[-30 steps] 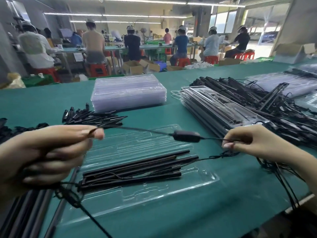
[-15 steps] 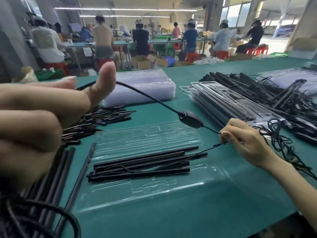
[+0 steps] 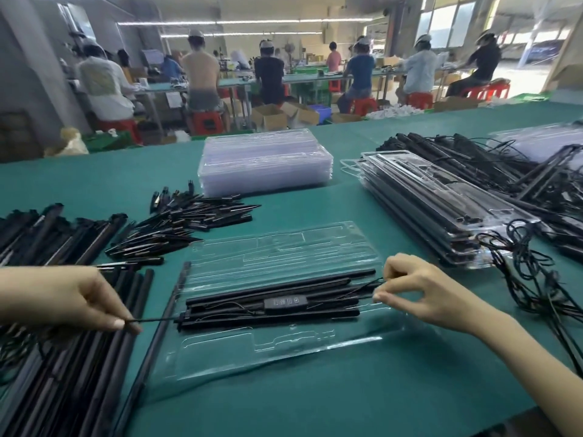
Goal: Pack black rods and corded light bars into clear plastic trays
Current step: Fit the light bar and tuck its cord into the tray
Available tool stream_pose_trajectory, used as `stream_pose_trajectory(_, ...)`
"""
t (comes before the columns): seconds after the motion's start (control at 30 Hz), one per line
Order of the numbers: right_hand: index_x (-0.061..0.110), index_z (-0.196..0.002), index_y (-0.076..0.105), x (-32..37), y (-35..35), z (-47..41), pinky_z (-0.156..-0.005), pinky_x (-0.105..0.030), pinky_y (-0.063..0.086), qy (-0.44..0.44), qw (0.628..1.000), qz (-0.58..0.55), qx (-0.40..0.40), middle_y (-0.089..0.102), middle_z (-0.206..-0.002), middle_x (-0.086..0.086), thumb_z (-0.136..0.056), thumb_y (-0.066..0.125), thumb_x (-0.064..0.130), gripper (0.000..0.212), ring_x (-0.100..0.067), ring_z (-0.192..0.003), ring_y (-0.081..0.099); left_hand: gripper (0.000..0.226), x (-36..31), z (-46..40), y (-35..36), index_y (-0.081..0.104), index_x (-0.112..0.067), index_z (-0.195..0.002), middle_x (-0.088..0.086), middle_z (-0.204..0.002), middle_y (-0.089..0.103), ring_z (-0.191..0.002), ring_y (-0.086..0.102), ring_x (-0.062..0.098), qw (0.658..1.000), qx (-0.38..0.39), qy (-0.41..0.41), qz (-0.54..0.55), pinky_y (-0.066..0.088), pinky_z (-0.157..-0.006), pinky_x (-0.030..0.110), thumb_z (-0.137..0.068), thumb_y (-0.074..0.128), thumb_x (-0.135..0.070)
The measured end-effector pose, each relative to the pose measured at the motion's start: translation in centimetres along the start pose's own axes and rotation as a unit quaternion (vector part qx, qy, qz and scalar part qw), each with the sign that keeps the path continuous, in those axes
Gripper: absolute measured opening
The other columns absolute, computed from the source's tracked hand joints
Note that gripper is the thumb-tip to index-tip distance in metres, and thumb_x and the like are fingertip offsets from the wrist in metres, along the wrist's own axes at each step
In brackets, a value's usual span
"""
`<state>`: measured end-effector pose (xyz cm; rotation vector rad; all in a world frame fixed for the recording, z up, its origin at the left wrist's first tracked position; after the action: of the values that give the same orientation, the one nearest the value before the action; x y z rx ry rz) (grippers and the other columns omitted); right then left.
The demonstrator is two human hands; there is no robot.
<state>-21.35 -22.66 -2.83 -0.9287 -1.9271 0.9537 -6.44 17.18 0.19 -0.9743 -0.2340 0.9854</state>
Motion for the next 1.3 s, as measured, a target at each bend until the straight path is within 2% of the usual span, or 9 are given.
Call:
stream_pose_trajectory(0.07,0.025,-0.084,0.078,0.1,0.6,0.5,-0.070,-0.024,0.038,0.004,1.000,-0.004,0.030,0.048,-0.075,0.005,-0.087,0.061,0.039,0.022,-0.007,-0.071,0.045,0.013,0.8,-1.4,1.1,0.063,-0.067,-0.081,-0.019,-0.061,0.056,-0.057,0.053,-0.008,0.999,-0.032,-0.038,-0.016,0.039,-0.062,0.011,-0.070,0.061,-0.071)
stream_pose_trajectory(0.1,0.027,-0.088,0.078,0.2,1.2,0.8,-0.069,-0.024,0.038,0.001,0.999,0.001,0.050,0.050,-0.075,0.005,-0.087,0.064,0.038,0.018,-0.007,-0.070,0.046,0.018,1.0,-2.1,2.1,0.067,-0.062,-0.081,-0.016,-0.062,0.055,-0.059,0.053,-0.011,0.997,-0.038,-0.050,-0.036,0.037,-0.063,0.008,-0.070,0.057,-0.072)
stream_pose_trajectory(0.17,0.028,-0.093,0.078,0.4,2.1,1.4,-0.067,-0.024,0.039,-0.005,0.998,0.010,0.068,0.053,-0.073,0.005,-0.085,0.069,0.032,0.013,-0.006,-0.067,0.048,0.059,0.5,-2.4,3.5,0.065,-0.048,-0.090,-0.013,-0.073,0.048,-0.067,0.051,-0.009,0.990,-0.048,-0.048,-0.123,0.035,-0.067,0.005,-0.054,0.037,-0.085)
stream_pose_trajectory(0.23,0.028,-0.093,0.078,0.4,2.1,1.6,-0.063,-0.021,0.039,-0.002,0.998,-0.010,0.055,0.056,-0.069,0.007,-0.082,0.071,0.029,0.013,-0.006,-0.063,0.050,0.077,-1.1,-2.4,3.7,0.040,-0.055,-0.111,-0.018,-0.091,0.043,-0.082,0.048,-0.010,0.984,-0.098,-0.039,-0.144,0.035,-0.079,0.005,-0.044,0.026,-0.089)
stream_pose_trajectory(0.3,0.028,-0.090,0.078,0.3,2.1,1.6,-0.061,-0.021,0.041,0.006,0.998,-0.041,0.051,0.057,-0.069,0.008,-0.081,0.072,0.029,0.010,-0.007,-0.062,0.052,0.069,-4.7,-2.6,3.1,0.027,-0.062,-0.115,-0.025,-0.101,0.036,-0.093,0.049,-0.004,0.976,-0.175,-0.009,-0.129,0.038,-0.084,0.015,-0.051,0.025,-0.089)
stream_pose_trajectory(0.47,0.027,-0.086,0.073,-0.3,2.2,1.5,-0.067,-0.028,0.049,0.022,0.995,-0.052,0.083,0.062,-0.085,0.013,-0.085,0.070,0.020,0.008,-0.005,-0.079,0.059,0.033,-17.4,-4.7,3.5,0.050,-0.041,-0.129,-0.024,-0.108,0.048,-0.108,0.049,0.003,0.921,-0.350,0.160,-0.066,0.036,-0.087,0.018,-0.097,0.044,-0.045)
stream_pose_trajectory(0.73,0.031,-0.088,0.074,-0.3,2.2,1.9,-0.071,-0.017,0.044,0.035,0.992,-0.027,0.120,0.057,-0.084,0.016,-0.084,0.072,0.022,0.010,0.001,-0.080,0.054,0.026,-19.2,-9.3,6.4,0.064,-0.037,-0.117,-0.016,-0.106,0.053,-0.104,0.048,0.002,0.938,-0.304,0.164,0.011,0.040,-0.084,0.020,-0.092,0.057,-0.039)
stream_pose_trajectory(0.97,0.033,-0.089,0.073,-0.6,2.1,1.7,-0.069,-0.022,0.047,0.045,0.991,-0.023,0.128,0.059,-0.084,0.017,-0.086,0.070,0.021,0.012,0.000,-0.079,0.056,0.031,-18.9,-9.1,6.7,0.061,-0.036,-0.123,-0.013,-0.092,0.043,-0.084,0.037,-0.001,0.938,-0.291,0.187,0.007,0.040,-0.079,0.023,-0.093,0.056,-0.038)
stream_pose_trajectory(1.3,0.034,-0.087,0.071,-0.1,1.9,1.8,-0.075,-0.026,0.040,0.050,0.994,0.039,0.092,0.060,-0.084,0.019,-0.085,0.071,0.021,0.013,0.001,-0.078,0.054,0.030,-19.9,-8.7,7.4,0.053,-0.027,-0.122,-0.006,-0.105,0.051,-0.102,0.040,0.014,0.931,-0.301,0.162,-0.129,0.026,-0.072,0.023,-0.103,0.031,-0.035)
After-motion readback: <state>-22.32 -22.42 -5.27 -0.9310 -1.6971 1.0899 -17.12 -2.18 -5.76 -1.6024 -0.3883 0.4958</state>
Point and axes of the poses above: each hand's wrist, its own z-axis away from the middle knuckle, its own y-axis out of the palm, x = y × z, the point moved 7 cm from there along -z, towards the middle knuckle
